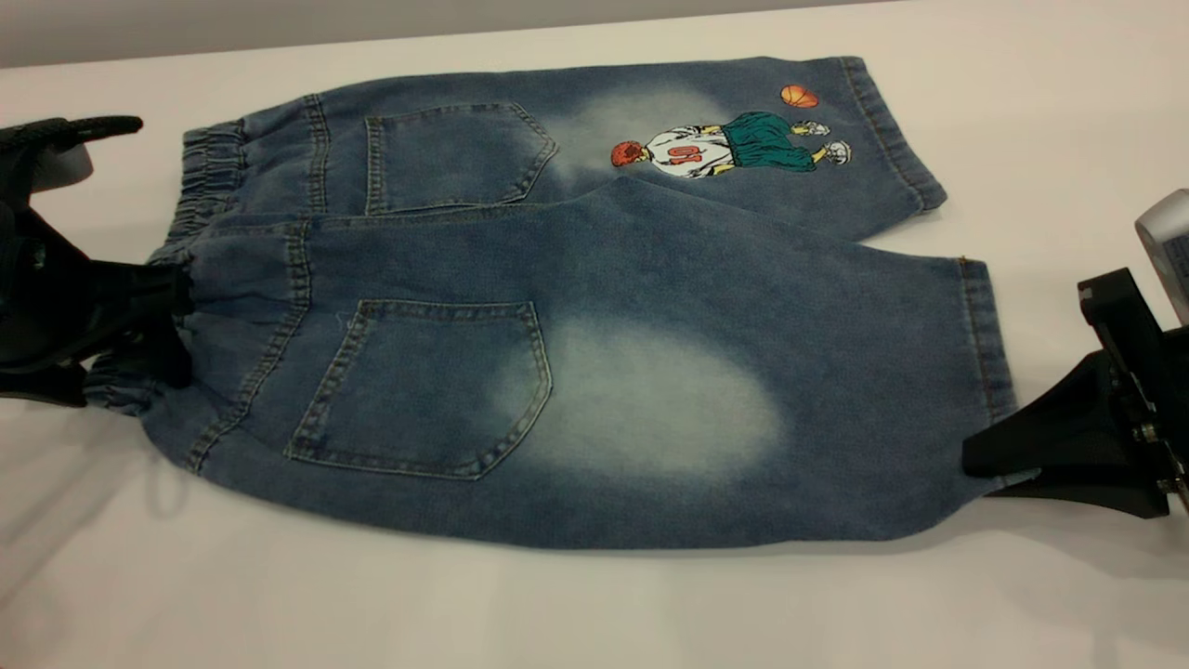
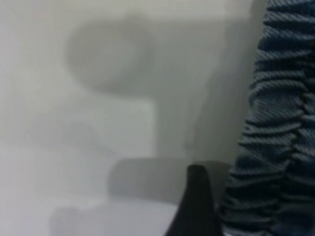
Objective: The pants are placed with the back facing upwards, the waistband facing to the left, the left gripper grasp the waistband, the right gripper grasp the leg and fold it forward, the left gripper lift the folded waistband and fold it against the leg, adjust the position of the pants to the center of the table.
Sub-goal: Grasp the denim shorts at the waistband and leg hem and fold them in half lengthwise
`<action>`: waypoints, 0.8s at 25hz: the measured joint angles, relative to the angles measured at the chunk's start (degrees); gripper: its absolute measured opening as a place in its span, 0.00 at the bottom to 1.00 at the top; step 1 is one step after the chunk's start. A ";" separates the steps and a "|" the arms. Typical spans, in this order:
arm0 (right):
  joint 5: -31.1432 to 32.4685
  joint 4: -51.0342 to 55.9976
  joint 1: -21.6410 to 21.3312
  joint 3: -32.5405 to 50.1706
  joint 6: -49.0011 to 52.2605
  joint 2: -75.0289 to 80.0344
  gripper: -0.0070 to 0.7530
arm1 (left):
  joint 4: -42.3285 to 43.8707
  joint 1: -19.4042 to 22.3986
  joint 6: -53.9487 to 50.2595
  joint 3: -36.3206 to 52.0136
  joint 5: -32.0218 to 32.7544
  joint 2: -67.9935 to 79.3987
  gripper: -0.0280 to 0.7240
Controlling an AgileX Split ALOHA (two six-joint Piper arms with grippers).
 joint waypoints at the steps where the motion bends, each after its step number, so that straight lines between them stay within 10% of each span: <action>1: 0.05 0.00 0.00 0.00 0.00 0.00 0.05 | -0.05 0.00 -0.05 0.00 0.00 0.00 0.65; 7: 0.61 0.00 0.00 0.00 0.00 0.00 0.04 | -0.32 -0.15 -1.87 0.00 0.95 0.06 0.23; 20: 4.06 -0.12 0.00 0.00 0.00 -6.59 0.03 | 0.04 -0.05 -1.43 -0.63 5.00 -7.42 0.23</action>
